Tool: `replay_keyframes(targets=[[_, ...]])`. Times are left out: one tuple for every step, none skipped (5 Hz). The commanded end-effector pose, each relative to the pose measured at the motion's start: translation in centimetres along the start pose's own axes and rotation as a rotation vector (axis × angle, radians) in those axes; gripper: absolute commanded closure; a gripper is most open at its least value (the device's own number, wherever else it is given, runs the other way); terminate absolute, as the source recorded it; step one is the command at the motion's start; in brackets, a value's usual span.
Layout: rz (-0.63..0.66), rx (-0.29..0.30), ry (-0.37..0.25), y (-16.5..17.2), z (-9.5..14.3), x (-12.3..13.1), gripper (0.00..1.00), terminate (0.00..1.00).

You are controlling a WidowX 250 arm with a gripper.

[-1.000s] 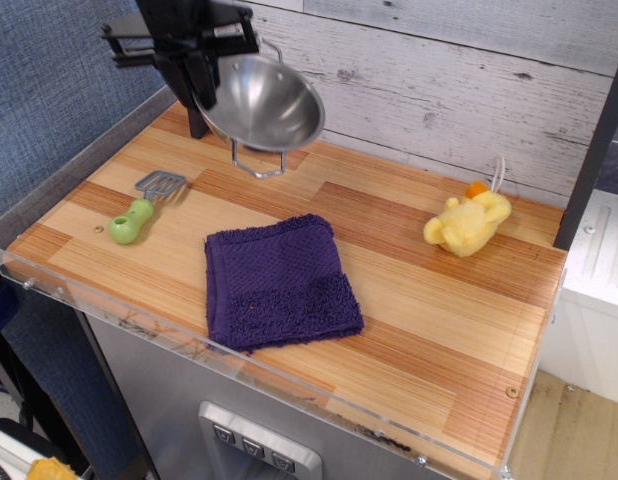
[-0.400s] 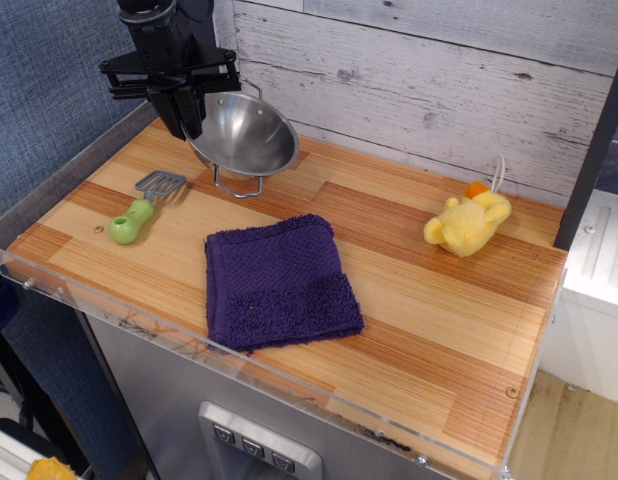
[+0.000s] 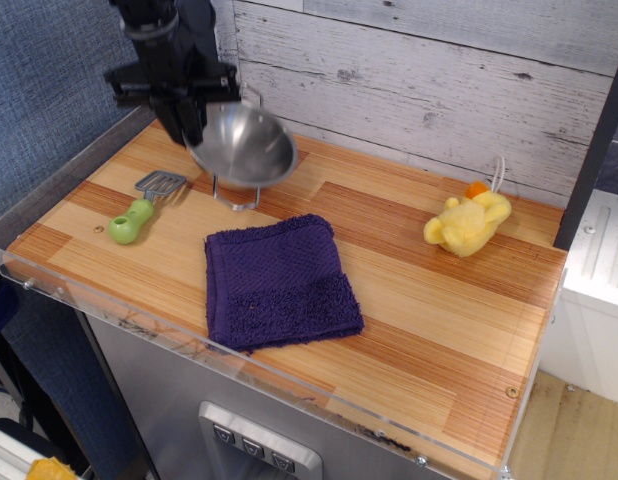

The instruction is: Place the silver pot above and to the right of the green spatula.

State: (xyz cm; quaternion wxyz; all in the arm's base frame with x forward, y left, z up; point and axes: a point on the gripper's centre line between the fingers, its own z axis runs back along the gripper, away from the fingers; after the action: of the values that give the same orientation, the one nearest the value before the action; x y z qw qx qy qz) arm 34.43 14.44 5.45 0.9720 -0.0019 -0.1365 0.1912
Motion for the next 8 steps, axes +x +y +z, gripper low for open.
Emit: replay_keyframes(targets=[[-0.031,0.011,-0.075,0.2,-0.4,-0.1,1.0,0.0],[-0.037,0.022,-0.067,0.1,-0.6,-0.2,1.0,0.0],[0.04,0.004,-0.068,0.1,-0.5,-0.3,0.0,0.0],[0.056,0.048,-0.058,0.3,-0.2,-0.4,0.0,0.0],[0.061,0.056,-0.046,0.2,-0.1,-0.4,0.0,0.0],[0.054,0.067,-0.044,0.1,0.1,-0.4,0.0,0.0],[0.056,0.074,-0.05,0.0,0.5,-0.3,0.0,0.0],[0.049,0.079,-0.062,-0.1,1.1,0.0,0.0,0.0]])
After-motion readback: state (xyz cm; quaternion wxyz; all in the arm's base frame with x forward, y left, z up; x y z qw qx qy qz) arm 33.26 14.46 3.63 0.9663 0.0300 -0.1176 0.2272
